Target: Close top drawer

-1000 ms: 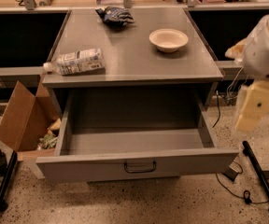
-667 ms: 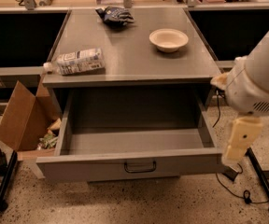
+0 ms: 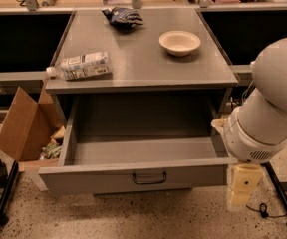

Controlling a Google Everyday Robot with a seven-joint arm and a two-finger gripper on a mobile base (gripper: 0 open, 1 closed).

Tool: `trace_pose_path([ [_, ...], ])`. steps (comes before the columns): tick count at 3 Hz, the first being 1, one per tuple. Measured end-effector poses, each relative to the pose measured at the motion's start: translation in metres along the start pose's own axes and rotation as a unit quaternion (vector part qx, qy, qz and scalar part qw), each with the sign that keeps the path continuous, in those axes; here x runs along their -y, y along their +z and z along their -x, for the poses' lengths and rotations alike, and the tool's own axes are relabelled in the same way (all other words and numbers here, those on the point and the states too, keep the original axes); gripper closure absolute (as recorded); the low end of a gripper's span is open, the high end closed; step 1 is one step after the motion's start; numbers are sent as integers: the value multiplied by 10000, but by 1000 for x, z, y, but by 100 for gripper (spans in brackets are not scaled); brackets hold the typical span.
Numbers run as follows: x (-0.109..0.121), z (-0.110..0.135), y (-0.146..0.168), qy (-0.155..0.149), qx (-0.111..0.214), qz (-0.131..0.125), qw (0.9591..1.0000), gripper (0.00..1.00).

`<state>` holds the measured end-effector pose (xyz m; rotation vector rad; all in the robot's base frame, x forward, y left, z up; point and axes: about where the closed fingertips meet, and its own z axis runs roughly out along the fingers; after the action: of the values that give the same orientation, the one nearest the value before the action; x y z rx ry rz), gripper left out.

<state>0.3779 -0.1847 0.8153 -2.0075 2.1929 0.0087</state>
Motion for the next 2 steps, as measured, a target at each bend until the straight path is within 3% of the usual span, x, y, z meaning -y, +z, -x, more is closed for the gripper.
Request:
trace_pose_path([
  [1,3,1,-4,0,13,-42,10000,0],
  [2,-2,1,8,-57,8,88,9999,0],
])
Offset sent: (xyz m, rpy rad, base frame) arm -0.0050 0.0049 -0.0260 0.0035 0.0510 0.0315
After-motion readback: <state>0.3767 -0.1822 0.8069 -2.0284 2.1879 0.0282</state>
